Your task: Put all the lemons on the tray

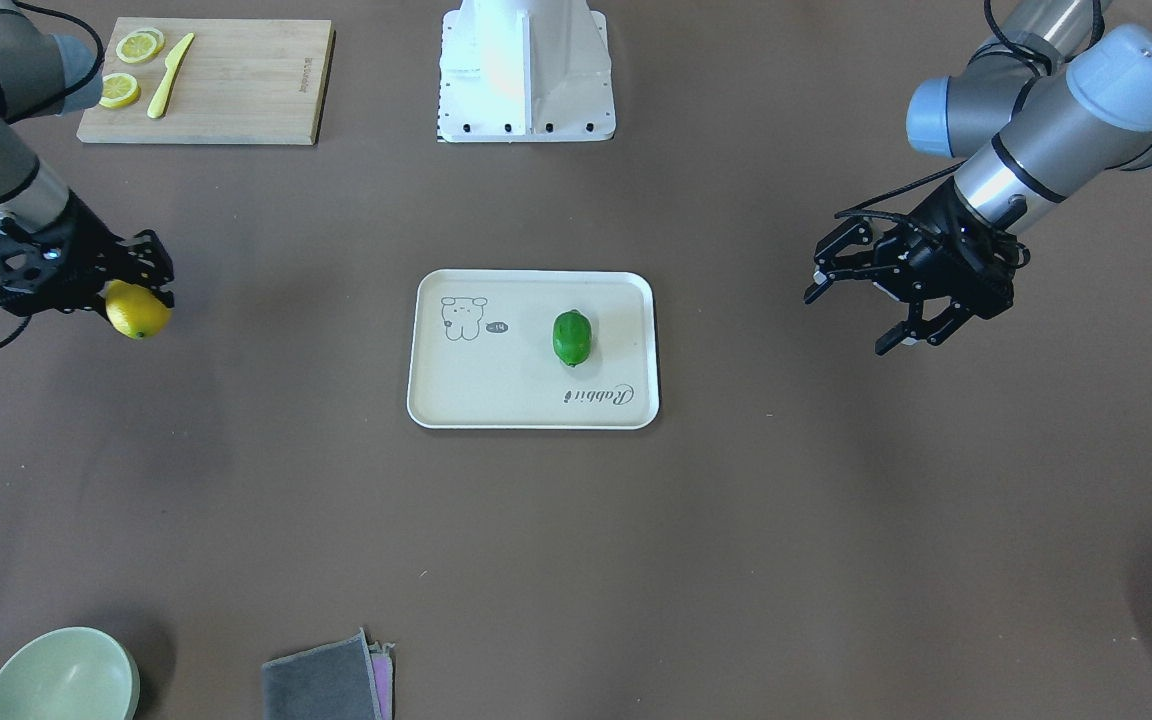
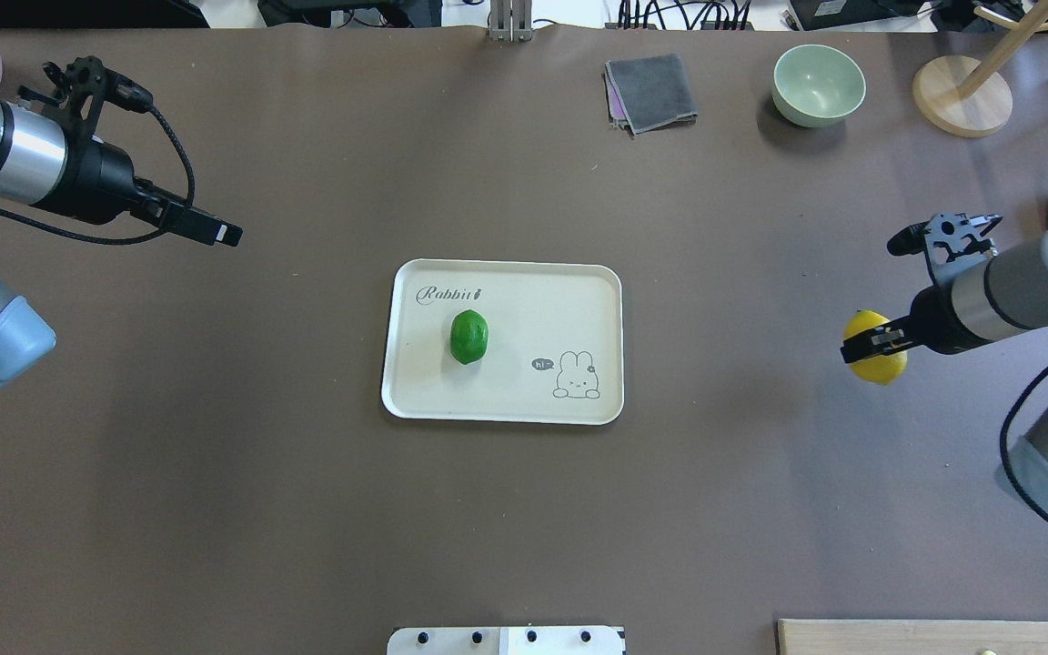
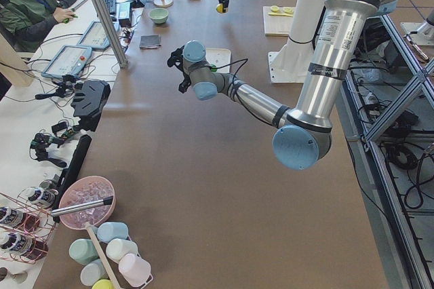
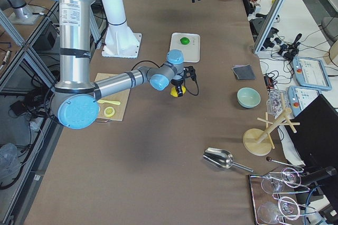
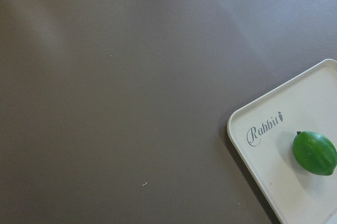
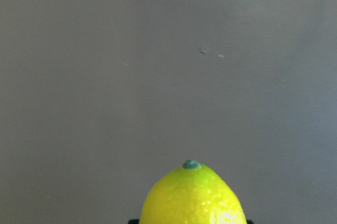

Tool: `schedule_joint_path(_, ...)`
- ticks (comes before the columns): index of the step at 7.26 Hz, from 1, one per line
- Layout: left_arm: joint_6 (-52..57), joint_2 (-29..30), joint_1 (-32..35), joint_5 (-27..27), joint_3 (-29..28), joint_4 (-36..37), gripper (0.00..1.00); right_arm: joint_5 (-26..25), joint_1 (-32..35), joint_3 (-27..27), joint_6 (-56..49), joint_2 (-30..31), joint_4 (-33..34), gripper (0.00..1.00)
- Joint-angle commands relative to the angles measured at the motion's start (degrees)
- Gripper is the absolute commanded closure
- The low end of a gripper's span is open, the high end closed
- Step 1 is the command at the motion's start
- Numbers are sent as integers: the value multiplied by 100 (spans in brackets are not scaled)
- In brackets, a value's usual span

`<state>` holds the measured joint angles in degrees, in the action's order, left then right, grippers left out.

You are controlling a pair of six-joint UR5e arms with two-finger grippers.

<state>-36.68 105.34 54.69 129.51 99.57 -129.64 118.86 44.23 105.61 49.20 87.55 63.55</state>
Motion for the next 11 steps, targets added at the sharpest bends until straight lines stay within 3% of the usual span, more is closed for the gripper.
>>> schedule_joint_path(1, -15, 13, -11, 4, -16, 0, 1, -343, -685, -23, 1937, -1531, 1092, 100)
schedule_joint_path(3, -15, 13, -20, 4, -25, 0, 1, -1098, -1152, -669, 2942, -2789, 1729, 100)
schedule_joint_path(4, -15, 13, -20, 4, -25, 0, 1, -1110, -1171, -1274, 3155, -3378, 1731, 100)
schedule_joint_path(5, -15, 22, -20, 4, -43, 0, 1, -1215, -1215, -1593, 3157, -3584, 1661, 2)
schedule_joint_path(7, -15, 39, -20, 4, -52, 0, 1, -1427, -1216, -1448, 3061, -3613, 1660, 0)
schedule_joint_path(8, -6, 31, -20, 4, -60, 0, 1, -1166, -989, -1238, 2860, -3526, 1730, 0)
schedule_joint_path(9, -6, 31, -20, 4, -60, 0, 1, -545, -639, -958, 2371, -3212, 1731, 0)
schedule_joint_path(10, -15, 13, -20, -14, -60, 9, 1, -43, -166, -363, 1670, -2504, 1722, 0)
schedule_joint_path(11, 37, -39, -20, -23, -69, 17, 1, 66, 231, 113, 549, -1618, 1722, 0)
